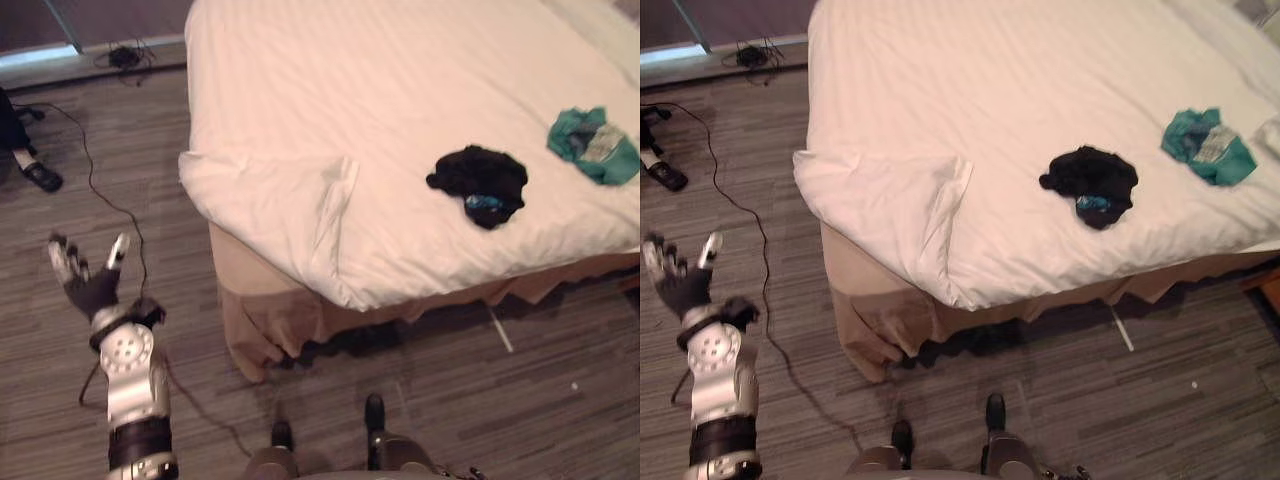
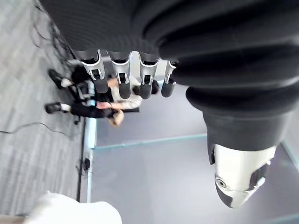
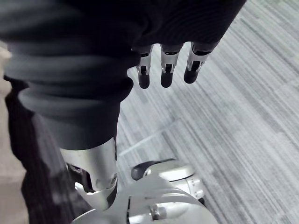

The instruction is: Tidy the bed and pick cloth on bed and put in laundry

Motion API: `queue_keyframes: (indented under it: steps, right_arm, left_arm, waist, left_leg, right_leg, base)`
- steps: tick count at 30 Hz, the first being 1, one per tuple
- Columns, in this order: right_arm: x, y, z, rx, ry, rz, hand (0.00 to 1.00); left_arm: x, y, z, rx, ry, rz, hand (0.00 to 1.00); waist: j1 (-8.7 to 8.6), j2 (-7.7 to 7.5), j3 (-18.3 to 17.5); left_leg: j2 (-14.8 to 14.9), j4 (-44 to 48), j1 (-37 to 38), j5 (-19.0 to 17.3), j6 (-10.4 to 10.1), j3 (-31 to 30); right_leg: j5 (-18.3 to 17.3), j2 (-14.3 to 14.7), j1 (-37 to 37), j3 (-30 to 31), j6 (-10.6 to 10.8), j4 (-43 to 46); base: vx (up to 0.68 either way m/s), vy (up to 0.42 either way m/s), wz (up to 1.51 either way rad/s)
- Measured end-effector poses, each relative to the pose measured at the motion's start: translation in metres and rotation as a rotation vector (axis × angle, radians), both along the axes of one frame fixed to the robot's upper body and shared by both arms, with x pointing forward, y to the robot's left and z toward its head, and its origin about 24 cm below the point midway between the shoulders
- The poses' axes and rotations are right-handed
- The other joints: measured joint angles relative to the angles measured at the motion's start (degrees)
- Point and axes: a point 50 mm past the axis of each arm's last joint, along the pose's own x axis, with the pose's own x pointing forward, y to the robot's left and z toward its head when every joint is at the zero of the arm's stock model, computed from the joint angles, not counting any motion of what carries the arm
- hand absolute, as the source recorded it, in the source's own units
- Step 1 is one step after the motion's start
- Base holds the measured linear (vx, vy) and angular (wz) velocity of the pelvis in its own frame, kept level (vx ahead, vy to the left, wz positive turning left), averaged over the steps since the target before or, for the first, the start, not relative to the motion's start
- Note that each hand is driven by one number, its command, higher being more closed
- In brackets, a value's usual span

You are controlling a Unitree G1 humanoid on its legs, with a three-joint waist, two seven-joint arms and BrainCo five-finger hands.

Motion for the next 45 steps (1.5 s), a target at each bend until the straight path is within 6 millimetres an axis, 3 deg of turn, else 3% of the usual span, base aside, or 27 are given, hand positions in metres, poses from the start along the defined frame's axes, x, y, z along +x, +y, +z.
queue_keyframes:
  steps: [1, 3, 6, 9, 11, 12, 15, 18, 21, 22, 23, 24, 25, 27, 28, 31, 33, 34, 36, 37, 39, 42, 43, 44, 45]
  right_arm:
    - [0.006, -0.001, 0.002, -0.003, -0.021, -0.002, 0.0]
    - [0.014, -0.002, 0.004, -0.006, -0.048, -0.002, 0.0]
    - [0.044, -0.005, 0.013, -0.016, -0.16, -0.012, 0.0]
    - [0.078, -0.002, 0.026, -0.021, -0.291, 0.0, 0.0]
    - [0.094, 0.002, 0.033, -0.023, -0.358, 0.011, 0.0]
    - [0.099, 0.004, 0.037, -0.018, -0.388, 0.01, 0.0]
    - [0.108, 0.012, 0.043, 0.024, -0.457, -0.018, 0.0]
    - [0.114, 0.012, 0.049, 0.033, -0.495, -0.018, 0.0]
    - [0.139, 0.009, 0.081, 0.003, -0.668, 0.015, 0.0]
    - [0.15, 0.005, 0.1, -0.028, -0.757, 0.045, 0.0]
    - [0.156, 0.0, 0.113, -0.052, -0.811, 0.06, 0.0]
    - [0.166, -0.012, 0.14, -0.118, -0.921, 0.086, 0.0]
    - [0.167, -0.017, 0.149, -0.144, -0.956, 0.088, 0.0]
    - [0.169, -0.04, 0.178, -0.28, -1.056, 0.082, 0.0]
    - [0.169, -0.054, 0.189, -0.362, -1.073, 0.067, 1.0]
    - [0.172, -0.07, 0.203, -0.476, -1.082, 0.061, 1.0]
    - [0.187, -0.071, 0.223, -0.568, -1.115, 0.145, 1.0]
    - [0.193, -0.069, 0.23, -0.594, -1.132, 0.176, 1.0]
    - [0.217, -0.06, 0.256, -0.658, -1.201, 0.272, 1.0]
    - [0.224, -0.056, 0.264, -0.679, -1.217, 0.303, 1.0]
    - [0.253, -0.042, 0.289, -0.707, -1.28, 0.38, 1.0]
    - [0.286, -0.024, 0.318, -0.707, -1.327, 0.436, 1.0]
    - [0.3, -0.014, 0.337, -0.705, -1.367, 0.453, 1.0]
    - [0.306, -0.01, 0.344, -0.704, -1.381, 0.46, 1.0]
    - [0.316, -0.001, 0.365, -0.706, -1.422, 0.469, 1.0]
  left_arm:
    - [0.014, -0.009, 0.022, 0.08, -0.033, -0.04, 0.0]
    - [0.025, -0.019, 0.043, 0.162, -0.067, -0.077, 0.0]
    - [0.059, -0.054, 0.107, 0.423, -0.134, -0.151, 0.0]
    - [0.091, -0.077, 0.141, 0.662, -0.047, -0.121, 0.0]
    - [0.107, -0.086, 0.148, 0.743, 0.034, -0.121, 0.0]
    - [0.114, -0.091, 0.148, 0.78, 0.081, -0.134, 1.0]
    - [0.132, -0.094, 0.134, 0.871, 0.25, -0.158, 1.0]
    - [0.137, -0.089, 0.12, 0.942, 0.357, -0.136, 1.0]
    - [0.137, -0.078, 0.116, 0.998, 0.43, -0.122, 1.0]
    - [0.136, -0.072, 0.105, 1.009, 0.473, -0.132, 0.0]
    - [0.135, -0.069, 0.095, 1.01, 0.504, -0.144, 0.0]
    - [0.13, -0.061, 0.074, 0.99, 0.548, -0.168, 0.0]
    - [0.128, -0.058, 0.067, 0.984, 0.558, -0.175, 0.0]
    - [0.113, -0.045, 0.035, 0.937, 0.597, -0.187, 0.0]
    - [0.101, -0.034, 0.012, 0.893, 0.635, -0.184, 0.0]
    - [0.077, -0.017, -0.03, 0.774, 0.709, -0.162, 0.0]
    - [0.037, 0.007, -0.084, 0.572, 0.837, -0.124, 0.0]
    - [0.023, 0.014, -0.099, 0.504, 0.874, -0.104, 0.0]
    - [-0.032, 0.034, -0.151, 0.263, 1.031, -0.018, 0.0]
    - [-0.047, 0.038, -0.163, 0.18, 1.061, 0.013, 0.0]
    - [-0.107, 0.048, -0.2, -0.064, 1.156, 0.144, 0.0]
    - [-0.168, 0.052, -0.228, -0.336, 1.199, 0.316, 0.0]
    - [-0.189, 0.048, -0.237, -0.45, 1.193, 0.383, 0.0]
    - [-0.195, 0.046, -0.24, -0.486, 1.194, 0.397, 0.0]
    - [-0.204, 0.038, -0.247, -0.555, 1.187, 0.416, 0.0]
  waist:
    - [-0.09, -0.33, 0.9]
    - [-0.07, -0.88, 1.9]
    - [-0.88, -1.83, 4.8]
    - [-2.22, -2.06, 7.6]
    - [-3.06, -2.06, 9.3]
    - [-3.19, -1.94, 9.9]
    - [-3.4, -1.77, 11.6]
    - [-3.13, -1.77, 11.6]
    - [-3.11, -1.75, 11.7]
    - [-3.12, -1.72, 11.7]
    - [-3.11, -1.66, 11.7]
    - [-3.18, -1.46, 11.6]
    - [-3.16, -1.44, 11.5]
    - [-3.17, -0.97, 10.9]
    - [-3.16, -0.69, 9.8]
    - [-2.97, 0.23, 7.3]
    - [-2.47, 1.18, 5.5]
    - [-1.99, 1.41, 5.2]
    - [-0.72, 1.59, 4.6]
    - [-0.1, 1.59, 4.6]
    - [1.88, 1.59, 4.6]
    - [4.3, 1.55, 4.8]
    - [5.14, 1.64, 5.3]
    - [5.35, 1.68, 5.6]
    - [6.43, 1.76, 7.0]
  left_leg:
    - [0.4, 0.5, -1.3, 0.1, -0.1, 0.7]
    - [0.7, 1.4, -2.6, 0.0, -0.2, 1.4]
    - [0.8, 3.7, -7.8, 0.0, -0.2, 2.0]
    - [0.8, 6.2, -11.8, -0.1, -0.2, 3.6]
    - [1.2, 8.1, -13.1, -0.7, -0.1, 4.5]
    - [1.6, 9.4, -14.1, -1.6, -0.1, 5.1]
    - [3.6, 14.3, -16.5, -4.7, 0.0, 6.0]
    - [5.2, 16.4, -16.2, -6.0, -0.3, 7.3]
    - [5.5, 16.9, -14.8, -6.1, -0.4, 8.4]
    - [5.5, 16.5, -13.2, -6.1, -0.4, 8.9]
    - [5.5, 15.9, -12.4, -6.2, -0.4, 9.1]
    - [5.3, 14.9, -10.0, -6.2, -0.2, 9.1]
    - [5.3, 14.5, -9.4, -6.3, -0.2, 9.1]
    - [4.5, 12.4, -7.2, -5.4, -0.5, 8.2]
    - [3.6, 10.4, -6.3, -4.2, -0.9, 6.9]
    - [2.6, 6.6, -4.2, -1.9, -1.1, 5.2]
    - [2.0, 4.5, -1.6, -1.1, -1.2, 4.0]
    - [2.0, 4.1, -1.1, -1.0, -1.2, 4.0]
    - [1.4, 3.2, -0.9, -0.3, -1.0, 2.9]
    - [1.3, 2.9, -0.8, 0.0, -1.0, 2.4]
    - [0.8, 2.3, -0.8, 1.1, -1.0, 0.7]
    - [0.2, 1.1, -1.8, 2.8, -0.9, -1.3]
    - [-0.1, 1.0, -3.0, 3.6, -0.8, -2.9]
    - [-0.3, 1.0, -3.6, 3.8, -0.8, -3.5]
    - [-0.5, 1.0, -4.7, 4.2, -0.9, -3.9]
  right_leg:
    - [0.5, 0.4, -1.6, 0.8, -0.3, 0.0]
    - [0.9, 0.7, -2.8, 1.4, -0.5, 0.0]
    - [2.6, 0.8, -7.2, 2.3, -0.6, -0.4]
    - [4.5, 0.5, -10.6, 3.7, -0.1, -1.1]
    - [5.1, 0.6, -11.5, 4.7, 0.4, -1.0]
    - [5.2, 0.8, -12.1, 5.3, 0.5, -1.0]
    - [5.6, 2.2, -12.7, 6.7, 0.3, -1.0]
    - [5.6, 3.4, -12.7, 7.6, 0.3, -0.6]
    - [5.6, 3.8, -11.7, 8.4, 0.3, -0.3]
    - [5.6, 3.8, -10.5, 8.9, 0.3, -0.3]
    - [5.5, 3.8, -9.7, 9.0, 0.3, -0.3]
    - [5.4, 3.8, -7.7, 8.9, 0.3, -0.5]
    - [5.3, 3.7, -7.0, 8.8, 0.3, -0.7]
    - [4.4, 3.3, -5.2, 7.9, -0.2, -0.8]
    - [4.2, 3.0, -4.7, 7.2, -0.3, -1.0]
    - [4.2, 2.4, -2.5, 5.2, -0.3, -2.6]
    - [4.2, 2.2, 0.3, 4.1, -0.3, -3.9]
    - [4.2, 2.2, 0.7, 4.0, -0.3, -4.0]
    - [4.4, 1.7, 1.6, 2.8, -0.5, -5.0]
    - [4.4, 1.6, 1.7, 2.6, -0.5, -5.0]
    - [4.5, 1.4, 1.9, 1.3, -0.6, -4.9]
    - [4.8, 1.0, 1.5, -0.7, -1.0, -4.9]
    - [4.9, 0.5, 1.0, -2.1, -1.1, -4.9]
    - [4.9, 0.4, 0.5, -2.4, -1.1, -4.7]
    - [5.2, 0.1, -0.4, -2.7, -1.2, -4.6]
  base:
    - [-0.01, -0.045, -0.24]
    - [-0.02, -0.044, -0.19]
    - [-0.06, -0.05, -0.08]
    - [-0.08, -0.021, -0.12]
    - [-0.07, -0.009, -0.18]
    - [-0.09, -0.031, -0.38]
    - [-0.07, -0.044, -0.34]
    - [-0.04, -0.065, -0.23]
    - [-0.03, -0.047, -0.17]
    - [-0.03, -0.03, -0.19]
    - [-0.05, -0.026, -0.13]
    - [-0.04, -0.02, -0.03]
    - [-0.03, -0.03, 0.08]
    - [-0.02, -0.049, 0.23]
    - [0.01, -0.06, 0.31]
    - [0.04, -0.037, 0.37]
    - [0.04, -0.017, 0.25]
    - [0.0, 0.002, 0.12]
    - [-0.02, -0.001, 0.23]
    - [-0.05, -0.001, 0.37]
    - [-0.05, -0.018, 0.39]
    - [-0.08, -0.018, 0.48]
    - [-0.09, 0.006, 0.53]
    - [-0.1, 0.014, 0.43]
    - [-0.12, 0.018, 0.21]
